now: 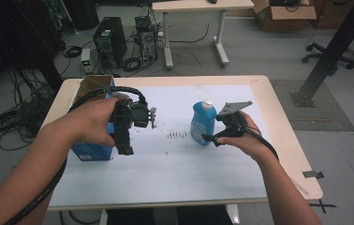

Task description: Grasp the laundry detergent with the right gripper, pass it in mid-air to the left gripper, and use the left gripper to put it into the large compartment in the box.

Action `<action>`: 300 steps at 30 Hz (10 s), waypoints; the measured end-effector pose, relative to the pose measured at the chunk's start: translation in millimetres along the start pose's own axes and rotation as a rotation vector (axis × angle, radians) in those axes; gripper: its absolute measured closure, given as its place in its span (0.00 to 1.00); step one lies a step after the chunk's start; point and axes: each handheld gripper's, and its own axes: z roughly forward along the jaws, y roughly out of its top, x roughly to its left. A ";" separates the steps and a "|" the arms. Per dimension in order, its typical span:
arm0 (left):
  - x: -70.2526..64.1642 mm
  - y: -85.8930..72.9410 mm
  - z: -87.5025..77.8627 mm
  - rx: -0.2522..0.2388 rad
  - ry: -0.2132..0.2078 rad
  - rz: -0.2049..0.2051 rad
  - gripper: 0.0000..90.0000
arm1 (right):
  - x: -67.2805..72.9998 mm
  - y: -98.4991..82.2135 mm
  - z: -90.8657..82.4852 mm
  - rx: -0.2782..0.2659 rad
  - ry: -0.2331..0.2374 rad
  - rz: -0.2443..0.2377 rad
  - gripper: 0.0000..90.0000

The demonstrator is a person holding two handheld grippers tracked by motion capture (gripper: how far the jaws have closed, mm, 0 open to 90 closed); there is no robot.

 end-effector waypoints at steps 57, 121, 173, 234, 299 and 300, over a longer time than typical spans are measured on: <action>-3.5 -15.5 11.7 -0.007 -0.035 -0.021 0.00 | 25.7 -28.9 47.9 -0.316 -0.318 0.134 0.12; 7.9 8.9 -12.8 -0.004 0.017 -0.015 0.00 | 16.8 18.2 -39.2 -0.331 -0.030 -0.065 0.50; 8.7 49.2 -17.1 -0.097 -0.045 0.073 0.00 | 82.0 17.3 32.3 -0.308 0.444 -0.291 0.50; -2.2 66.6 -12.9 -0.083 0.022 0.121 0.26 | 105.0 43.1 59.0 -0.298 0.479 -0.311 0.50; -9.4 82.3 -14.5 0.053 0.018 0.132 0.42 | 106.3 34.7 60.0 -0.334 0.472 -0.225 0.24; -9.4 82.6 -14.5 0.050 0.022 0.132 0.42 | 106.9 34.2 60.8 -0.329 0.471 -0.223 0.22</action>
